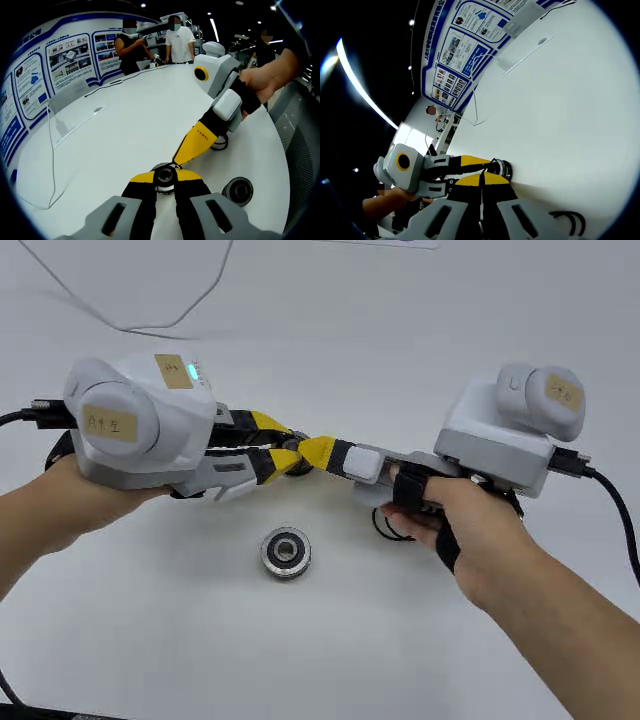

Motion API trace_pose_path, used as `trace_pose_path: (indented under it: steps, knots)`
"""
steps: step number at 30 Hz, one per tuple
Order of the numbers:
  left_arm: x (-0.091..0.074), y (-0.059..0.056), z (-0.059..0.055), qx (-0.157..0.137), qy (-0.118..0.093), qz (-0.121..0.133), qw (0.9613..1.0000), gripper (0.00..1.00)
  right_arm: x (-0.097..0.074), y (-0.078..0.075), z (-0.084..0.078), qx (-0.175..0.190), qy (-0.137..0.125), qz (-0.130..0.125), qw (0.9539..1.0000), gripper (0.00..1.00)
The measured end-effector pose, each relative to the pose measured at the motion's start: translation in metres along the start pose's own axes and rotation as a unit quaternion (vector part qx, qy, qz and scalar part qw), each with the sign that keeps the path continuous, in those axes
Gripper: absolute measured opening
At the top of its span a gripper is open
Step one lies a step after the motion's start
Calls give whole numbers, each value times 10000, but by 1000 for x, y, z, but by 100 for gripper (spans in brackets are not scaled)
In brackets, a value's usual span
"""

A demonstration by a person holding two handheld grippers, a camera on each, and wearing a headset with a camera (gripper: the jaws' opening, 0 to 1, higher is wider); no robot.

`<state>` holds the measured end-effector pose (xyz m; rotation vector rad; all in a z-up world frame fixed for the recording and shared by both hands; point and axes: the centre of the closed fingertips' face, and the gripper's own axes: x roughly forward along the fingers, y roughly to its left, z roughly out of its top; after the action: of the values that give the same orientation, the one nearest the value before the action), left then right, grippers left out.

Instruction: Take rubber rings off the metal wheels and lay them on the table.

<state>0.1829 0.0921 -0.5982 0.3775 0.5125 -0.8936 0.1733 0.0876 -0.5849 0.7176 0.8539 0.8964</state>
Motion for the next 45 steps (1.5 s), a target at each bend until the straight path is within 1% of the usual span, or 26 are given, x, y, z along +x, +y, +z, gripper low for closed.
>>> trace_pose_path:
  steps: [3, 5, 7, 10, 16, 19, 23, 25, 27, 30, 33, 38, 40, 41, 42, 44, 45]
  knots:
    - [0, 0, 0, 15, 7, 9, 10000, 13, -1, -1, 1, 1, -13, -21, 10000, 0]
    - [0, 0, 0, 38, 20, 24, 10000, 13, 0, -4, 2, 59, -49, -122, 9999, 0]
    - [0, 0, 0, -36, 30, 46, 10000, 13, 0, -6, 2, 143, -75, -193, 9997, 1]
    - [0, 0, 0, -84, 42, 54, 9999, 13, 1, -7, 2, 169, -107, -264, 9995, 1]
    - [0, -1, 0, -146, 95, 19, 9998, 14, 1, -9, 3, 194, -137, -343, 9991, 1]
    - [-4, -2, 0, -158, 112, -29, 9998, 15, 1, -10, 3, 201, -142, -376, 9990, 1]
    - [-11, 3, 2, -158, 90, 78, 9998, 23, 3, -12, 3, 208, -142, -404, 9989, 1]
    - [-15, 8, 1, -127, 120, 195, 9997, 25, 4, -11, 2, 176, -145, -402, 9989, 1]
    - [-19, 12, 0, -151, 128, 298, 9994, 26, 5, -9, 2, 129, -138, -396, 9990, 1]
    - [-23, 14, 0, -226, 95, 335, 9991, 26, 8, -6, 1, 92, -122, -359, 9992, 1]
    - [-26, 13, -3, -219, 137, 363, 9990, 25, 11, -6, -1, 35, -83, -371, 9993, 1]
    - [-32, 14, -4, -274, 114, 410, 9987, 26, 11, -2, 0, 89, -91, -295, 9995, 1]
    - [-35, 16, -2, -341, 44, 460, 9983, 28, 11, 4, 2, 184, -139, -154, 9996, 1]
    - [-36, 18, 1, -405, -46, 514, 9978, 29, 11, 10, 4, 280, -161, -13, 9995, 1]
    - [-37, 19, 2, -437, -85, 552, 9975, 31, 11, 14, 6, 338, -212, 64, 9992, 1]
    - [-40, 22, 6, -442, -168, 645, 9968, 35, 9, 21, 12, 405, -300, 182, 9986, 1]
    - [-41, 22, 6, -439, -176, 671, 9966, 37, 8, 23, 15, 465, -355, 216, 9981, 1]
